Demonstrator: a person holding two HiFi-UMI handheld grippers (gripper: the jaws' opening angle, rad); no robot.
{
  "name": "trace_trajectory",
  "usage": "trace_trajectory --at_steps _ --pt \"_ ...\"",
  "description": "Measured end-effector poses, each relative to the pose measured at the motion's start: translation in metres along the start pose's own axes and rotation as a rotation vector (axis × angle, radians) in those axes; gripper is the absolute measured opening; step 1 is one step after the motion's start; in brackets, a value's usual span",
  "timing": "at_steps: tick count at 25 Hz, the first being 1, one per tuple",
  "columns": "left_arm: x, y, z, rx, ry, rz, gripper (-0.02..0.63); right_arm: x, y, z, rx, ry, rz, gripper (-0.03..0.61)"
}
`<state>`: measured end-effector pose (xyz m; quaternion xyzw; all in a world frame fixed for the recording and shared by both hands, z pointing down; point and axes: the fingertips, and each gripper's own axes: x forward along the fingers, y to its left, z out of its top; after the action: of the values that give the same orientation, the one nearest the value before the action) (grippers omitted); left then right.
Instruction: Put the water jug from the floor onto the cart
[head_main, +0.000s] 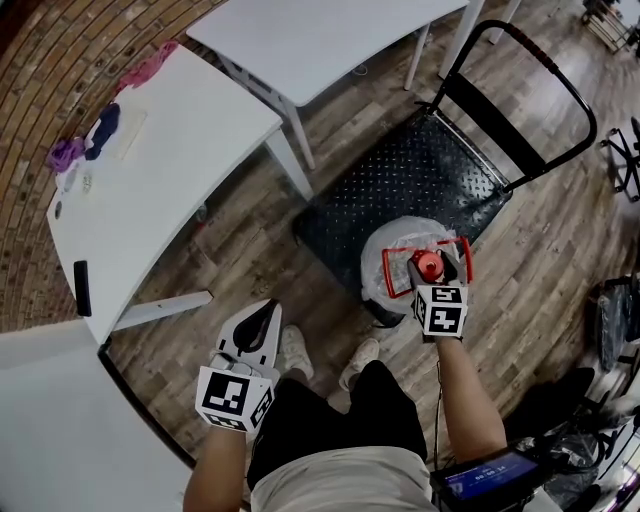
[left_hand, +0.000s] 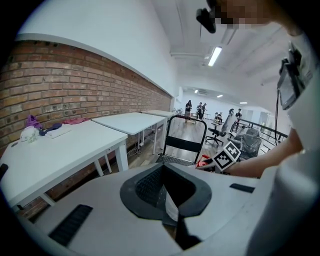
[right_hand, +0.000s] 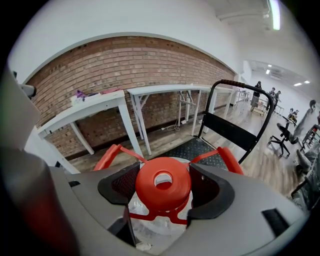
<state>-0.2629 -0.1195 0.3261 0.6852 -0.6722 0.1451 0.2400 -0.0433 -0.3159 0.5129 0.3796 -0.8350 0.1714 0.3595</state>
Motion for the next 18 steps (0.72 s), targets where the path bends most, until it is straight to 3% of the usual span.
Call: trace_trajectory --at_steps 14,18 --pt "0.012 -0.004 -0.003 -0.005 0.014 -0.019 -0.002 0.006 0.005 -0.012 0.004 0.027 0.005 0.313" --pt "0.014 -0.009 0.002 0.003 0.006 -0.036 -0.002 -0.012 0.004 -0.002 0.014 -0.017 0.0 0.313"
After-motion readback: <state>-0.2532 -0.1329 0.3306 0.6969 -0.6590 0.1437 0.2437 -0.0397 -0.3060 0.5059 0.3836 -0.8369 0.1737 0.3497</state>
